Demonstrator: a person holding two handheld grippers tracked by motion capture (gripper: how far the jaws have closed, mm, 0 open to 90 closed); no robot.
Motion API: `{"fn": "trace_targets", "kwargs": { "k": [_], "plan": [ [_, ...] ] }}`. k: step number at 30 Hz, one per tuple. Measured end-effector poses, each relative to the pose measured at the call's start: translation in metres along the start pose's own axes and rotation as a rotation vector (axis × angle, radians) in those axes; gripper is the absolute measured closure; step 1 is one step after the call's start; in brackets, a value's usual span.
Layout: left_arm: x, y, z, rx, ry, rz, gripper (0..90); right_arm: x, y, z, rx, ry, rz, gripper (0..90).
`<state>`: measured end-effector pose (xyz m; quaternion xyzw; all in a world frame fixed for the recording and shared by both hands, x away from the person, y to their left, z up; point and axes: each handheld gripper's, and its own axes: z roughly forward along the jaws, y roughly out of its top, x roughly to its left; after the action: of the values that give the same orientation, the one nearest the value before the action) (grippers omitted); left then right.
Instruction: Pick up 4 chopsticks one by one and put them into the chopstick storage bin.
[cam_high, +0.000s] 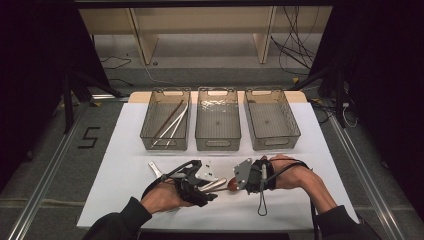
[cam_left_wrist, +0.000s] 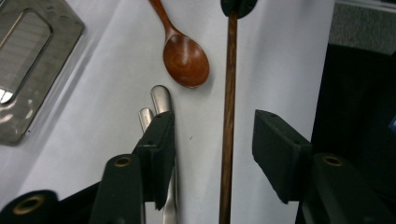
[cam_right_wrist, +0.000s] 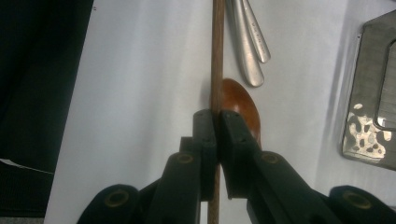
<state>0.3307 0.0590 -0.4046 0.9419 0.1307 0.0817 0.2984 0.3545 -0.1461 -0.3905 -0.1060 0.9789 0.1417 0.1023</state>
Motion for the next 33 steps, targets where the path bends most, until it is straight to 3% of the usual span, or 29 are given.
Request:
{"fn": "trace_targets", "kwargs": {
  "k": [6, 16, 25, 29, 33],
  "plan": [
    [-0.003, 0.002, 0.004, 0.027, -0.017, 0.022, 62.9, 0.000, 0.002, -0.001, 0.012, 0.001, -0.030, 85.7],
    [-0.003, 0.005, 0.007, 0.049, -0.042, 0.019, 83.0, 0.001, 0.003, 0.001, 0.007, 0.004, -0.035, 85.7],
    [-0.001, 0.003, 0.006, 0.038, -0.062, 0.013, 85.1, 0.002, 0.003, 0.000, 0.007, 0.001, -0.033, 84.3],
    [0.002, 0.001, 0.003, 0.020, -0.062, -0.006, 85.3, 0.000, 0.000, -0.004, -0.016, -0.013, 0.013, 69.1],
    [0.008, -0.006, -0.001, 0.008, -0.043, -0.032, 85.3, -0.002, -0.005, -0.009, -0.050, -0.074, 0.090, 54.8]
  ]
}}
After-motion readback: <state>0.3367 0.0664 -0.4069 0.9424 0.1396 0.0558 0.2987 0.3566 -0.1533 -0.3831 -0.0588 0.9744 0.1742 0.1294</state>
